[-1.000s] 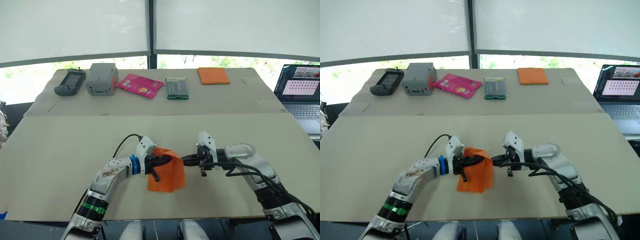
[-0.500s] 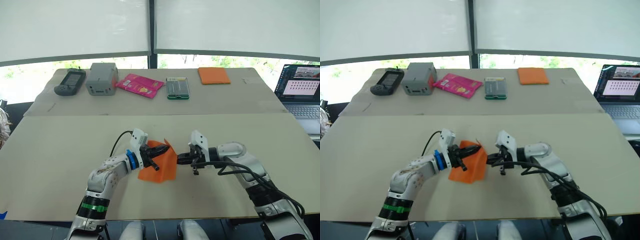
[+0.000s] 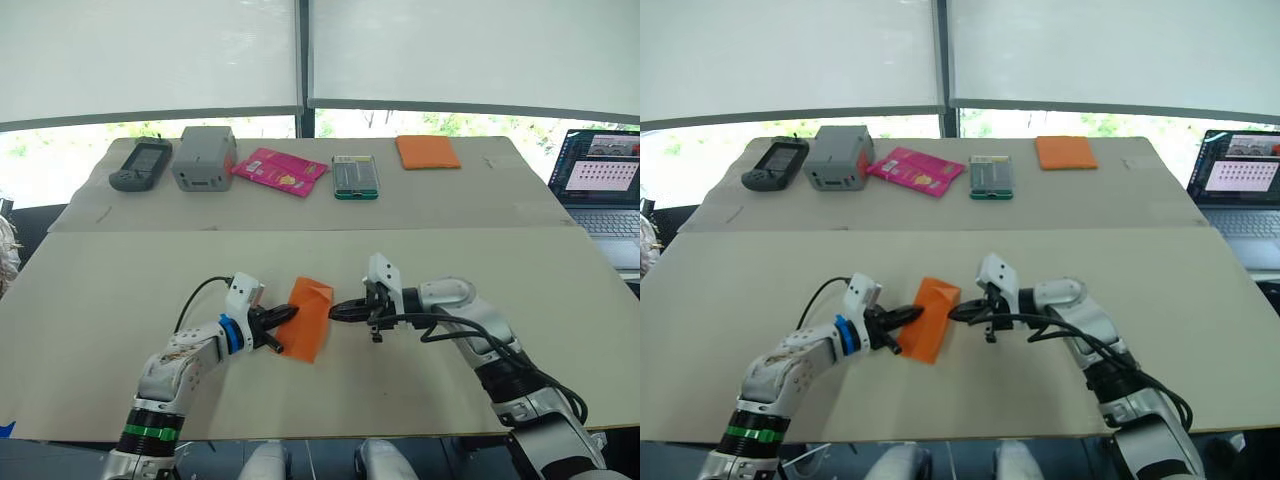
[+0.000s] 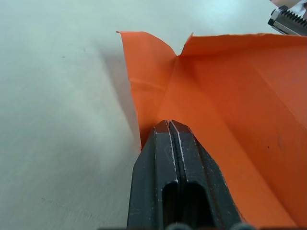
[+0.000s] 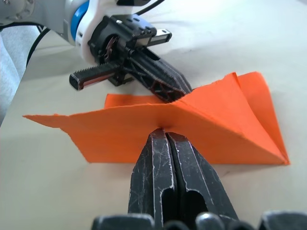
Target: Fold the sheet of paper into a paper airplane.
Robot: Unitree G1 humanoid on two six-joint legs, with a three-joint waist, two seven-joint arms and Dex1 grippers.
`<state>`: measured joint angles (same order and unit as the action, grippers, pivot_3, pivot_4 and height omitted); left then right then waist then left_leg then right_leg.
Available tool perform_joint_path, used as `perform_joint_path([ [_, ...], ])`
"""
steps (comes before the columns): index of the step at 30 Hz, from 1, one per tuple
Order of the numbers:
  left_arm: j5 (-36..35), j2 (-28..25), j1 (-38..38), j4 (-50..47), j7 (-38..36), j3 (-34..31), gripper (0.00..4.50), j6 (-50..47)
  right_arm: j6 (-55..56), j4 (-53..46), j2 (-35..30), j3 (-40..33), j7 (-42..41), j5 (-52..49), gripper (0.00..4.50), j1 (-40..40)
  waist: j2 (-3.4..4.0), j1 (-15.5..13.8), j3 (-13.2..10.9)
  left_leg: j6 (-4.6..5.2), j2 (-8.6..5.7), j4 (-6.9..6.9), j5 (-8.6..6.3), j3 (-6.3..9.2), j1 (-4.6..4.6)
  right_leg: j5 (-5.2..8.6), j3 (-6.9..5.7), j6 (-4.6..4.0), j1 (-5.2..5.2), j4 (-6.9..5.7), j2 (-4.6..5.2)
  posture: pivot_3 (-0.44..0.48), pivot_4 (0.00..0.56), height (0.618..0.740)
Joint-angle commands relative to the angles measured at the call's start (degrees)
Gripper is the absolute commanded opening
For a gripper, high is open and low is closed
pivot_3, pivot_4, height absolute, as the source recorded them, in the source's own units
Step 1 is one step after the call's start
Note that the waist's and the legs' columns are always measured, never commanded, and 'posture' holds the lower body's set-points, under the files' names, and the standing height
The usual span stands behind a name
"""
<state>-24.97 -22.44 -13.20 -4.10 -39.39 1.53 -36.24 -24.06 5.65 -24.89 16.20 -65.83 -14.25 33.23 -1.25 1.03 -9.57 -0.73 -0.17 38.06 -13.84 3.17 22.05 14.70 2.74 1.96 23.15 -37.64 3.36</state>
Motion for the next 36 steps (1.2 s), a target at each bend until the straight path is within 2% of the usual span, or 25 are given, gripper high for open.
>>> perform_joint_path([
  [1,1.58,0.03,1.49,-0.81,-0.30,3.03,0.00,0.04,0.76,-0.15,2.50,-0.18,1.02,-0.45,0.01,2.87,0.01,0.04,0.00,0.00,0.01,0.00,0.00,0.00,-0.01,0.00,0.00,0.00,0.00,0.00,-0.01,0.000,0.150,0.740],
  [11,0.41,0.42,2.58,-2.23,-0.06,2.79,0.00,-1.95,3.43,9.08,8.00,4.68,6.02,6.79,0.01,6.07,0.02,-0.14,0.01,0.00,-0.02,-0.01,0.00,0.02,-0.03,-0.01,0.02,-0.02,-0.02,0.02,0.06,0.000,0.150,0.740],
  [19,-1.72,-4.06,3.61,-2.59,-2.19,-1.27,0.00,-3.23,5.45,15.15,8.35,5.78,8.62,11.84,0.01,7.67,0.02,0.76,0.01,-0.01,0.02,-0.04,0.00,0.06,-0.10,-0.04,0.01,-0.06,0.02,-0.04,-0.06,0.000,0.150,0.740],
  [24,-2.29,-7.45,3.94,-1.46,-4.05,-3.03,0.00,-3.13,5.89,15.08,8.27,6.47,8.17,13.11,0.01,7.03,0.02,1.47,0.01,-0.01,0.03,-0.05,0.00,0.07,-0.21,-0.05,0.02,-0.09,-0.02,-0.10,-0.06,0.000,0.150,0.740],
  [28,-1.41,-9.76,5.03,-0.21,-6.72,-2.03,0.00,-1.90,6.52,14.08,7.82,7.19,7.52,13.90,0.01,6.21,0.03,1.58,0.02,-0.01,0.05,-0.06,0.00,0.05,-0.32,-0.06,0.03,-0.11,-0.05,-0.14,-0.07,0.000,0.150,0.740],
  [33,-1.25,-10.46,5.32,0.39,-6.76,-2.64,0.00,-1.25,7.22,12.63,7.33,7.34,6.54,14.18,0.01,5.70,0.03,1.60,0.02,-0.01,0.06,-0.06,0.00,0.05,-0.32,-0.06,0.05,-0.11,-0.05,-0.14,-0.06,0.000,0.150,0.740],
  [36,-0.27,-13.77,5.77,0.56,-8.79,-2.58,0.00,-0.88,7.66,10.16,6.44,8.24,4.84,14.36,0.01,5.40,0.02,1.74,0.01,-0.01,0.08,-0.07,0.00,0.05,-0.32,-0.06,0.06,-0.11,-0.02,-0.15,-0.07,0.000,0.150,0.740],
])
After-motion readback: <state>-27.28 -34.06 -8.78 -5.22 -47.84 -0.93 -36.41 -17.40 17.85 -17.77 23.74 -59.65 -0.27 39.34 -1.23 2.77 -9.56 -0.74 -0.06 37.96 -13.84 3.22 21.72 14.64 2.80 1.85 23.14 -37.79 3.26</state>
